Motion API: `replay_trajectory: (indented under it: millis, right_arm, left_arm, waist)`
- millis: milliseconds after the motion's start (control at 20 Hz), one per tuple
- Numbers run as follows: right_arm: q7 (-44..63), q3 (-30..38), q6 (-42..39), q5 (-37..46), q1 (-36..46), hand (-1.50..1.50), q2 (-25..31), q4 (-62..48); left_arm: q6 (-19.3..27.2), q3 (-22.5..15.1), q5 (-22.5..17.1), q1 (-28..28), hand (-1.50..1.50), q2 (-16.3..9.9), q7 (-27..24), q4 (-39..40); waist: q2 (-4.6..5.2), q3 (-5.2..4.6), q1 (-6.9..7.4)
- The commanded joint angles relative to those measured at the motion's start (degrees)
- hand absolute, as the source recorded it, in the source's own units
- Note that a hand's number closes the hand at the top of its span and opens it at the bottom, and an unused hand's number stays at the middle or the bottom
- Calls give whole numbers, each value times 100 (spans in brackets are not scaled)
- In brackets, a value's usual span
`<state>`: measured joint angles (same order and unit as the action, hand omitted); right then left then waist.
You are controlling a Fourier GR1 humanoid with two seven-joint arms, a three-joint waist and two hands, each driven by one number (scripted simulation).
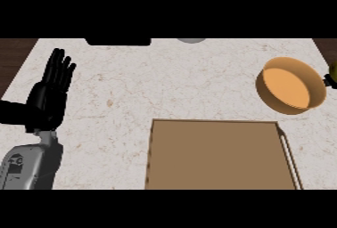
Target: Pick the pear from the tray and place it in the pot
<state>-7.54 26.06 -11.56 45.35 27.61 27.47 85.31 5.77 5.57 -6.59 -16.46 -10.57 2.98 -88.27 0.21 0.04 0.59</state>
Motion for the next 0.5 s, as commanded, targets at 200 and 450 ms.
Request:
replay_trajectory:
  millis: [200,450]
  right_arm:
    - [-1340,2,1158,216,670,150,505,-2677]
    - [-1549,-346,1494,652,871,150,487,-3770]
  left_arm:
    - [-139,8,-28,102,0,-23,63,-99]
    - [4,-124,166,-146,0,130,-45,198]
  waist:
    - [4,0,32]
    - [23,1,35]
